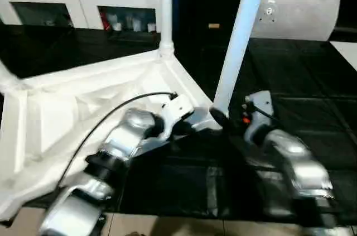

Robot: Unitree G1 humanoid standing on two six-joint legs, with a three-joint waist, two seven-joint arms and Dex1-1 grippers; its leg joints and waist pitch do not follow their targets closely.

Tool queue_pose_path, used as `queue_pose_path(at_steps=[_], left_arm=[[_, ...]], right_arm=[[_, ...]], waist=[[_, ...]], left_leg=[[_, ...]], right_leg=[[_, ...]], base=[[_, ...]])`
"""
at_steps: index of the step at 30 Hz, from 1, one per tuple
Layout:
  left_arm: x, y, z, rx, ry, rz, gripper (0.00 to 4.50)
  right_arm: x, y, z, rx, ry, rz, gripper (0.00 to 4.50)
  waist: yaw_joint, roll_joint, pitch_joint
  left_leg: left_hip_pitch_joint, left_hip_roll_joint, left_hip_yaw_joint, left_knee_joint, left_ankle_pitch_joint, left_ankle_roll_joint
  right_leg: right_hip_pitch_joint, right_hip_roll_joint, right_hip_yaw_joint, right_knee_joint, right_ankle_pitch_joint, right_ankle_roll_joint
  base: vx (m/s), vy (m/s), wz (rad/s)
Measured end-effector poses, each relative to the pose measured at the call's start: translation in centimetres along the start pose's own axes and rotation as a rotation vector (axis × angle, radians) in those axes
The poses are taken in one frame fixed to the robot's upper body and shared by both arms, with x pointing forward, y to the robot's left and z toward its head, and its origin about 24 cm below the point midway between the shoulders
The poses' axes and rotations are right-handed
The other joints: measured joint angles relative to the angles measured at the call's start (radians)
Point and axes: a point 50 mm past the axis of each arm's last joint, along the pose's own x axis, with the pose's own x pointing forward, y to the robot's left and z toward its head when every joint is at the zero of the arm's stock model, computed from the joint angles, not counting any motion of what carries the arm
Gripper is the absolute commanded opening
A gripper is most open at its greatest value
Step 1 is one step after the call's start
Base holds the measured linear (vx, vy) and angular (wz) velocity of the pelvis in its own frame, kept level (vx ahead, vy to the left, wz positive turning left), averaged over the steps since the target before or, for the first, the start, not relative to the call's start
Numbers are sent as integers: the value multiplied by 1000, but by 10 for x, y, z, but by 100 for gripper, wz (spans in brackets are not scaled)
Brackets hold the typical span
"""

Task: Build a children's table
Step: Rotate leg to tighten

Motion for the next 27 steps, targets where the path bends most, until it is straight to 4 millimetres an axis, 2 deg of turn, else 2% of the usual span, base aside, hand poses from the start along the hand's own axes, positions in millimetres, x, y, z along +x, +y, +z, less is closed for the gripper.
queue_pose_path(at_steps=[2,6,10,11,13,14,18,27], left_arm=[[-11,3,-6,38,15,-39,0],[-21,4,-12,89,27,-112,0],[-26,-3,-15,151,38,-247,0],[-26,-4,-16,163,40,-274,0],[-28,-6,-16,188,47,-311,0],[-28,-8,-16,200,50,-331,0],[-29,-11,-17,240,65,-397,0],[-34,-14,-19,262,87,-466,0]], right_arm=[[-13,-3,1,-87,45,125,434],[-20,1,1,-147,86,290,434],[-24,7,1,-149,104,466,434],[-25,7,1,-148,107,489,419],[-25,8,0,-140,113,538,419],[-25,10,0,-137,117,561,392],[-25,16,-5,-137,155,671,371],[-24,20,-6,-120,197,784,278]], waist=[[4,0,0],[7,0,0],[30,0,0],[36,0,0],[43,0,0],[47,0,0],[54,-1,0],[57,-2,-1]], left_leg=[[0,0,0,0,0,0],[0,0,0,1,0,0],[0,0,1,2,0,2],[0,0,1,2,1,2],[0,0,2,3,1,3],[0,0,2,4,1,3],[1,0,3,5,1,3],[1,0,4,6,1,3]], right_leg=[[0,0,0,0,0,0],[1,0,0,0,0,0],[1,-1,0,0,0,0],[2,-1,-1,1,0,0],[2,-2,0,2,0,0],[2,-2,0,3,0,0],[2,-3,0,4,0,-1],[2,-3,0,6,0,-1]], base=[[0,0,0],[0,0,0],[0,0,0],[0,0,0],[0,0,0],[0,0,0],[0,0,0],[0,0,0]])
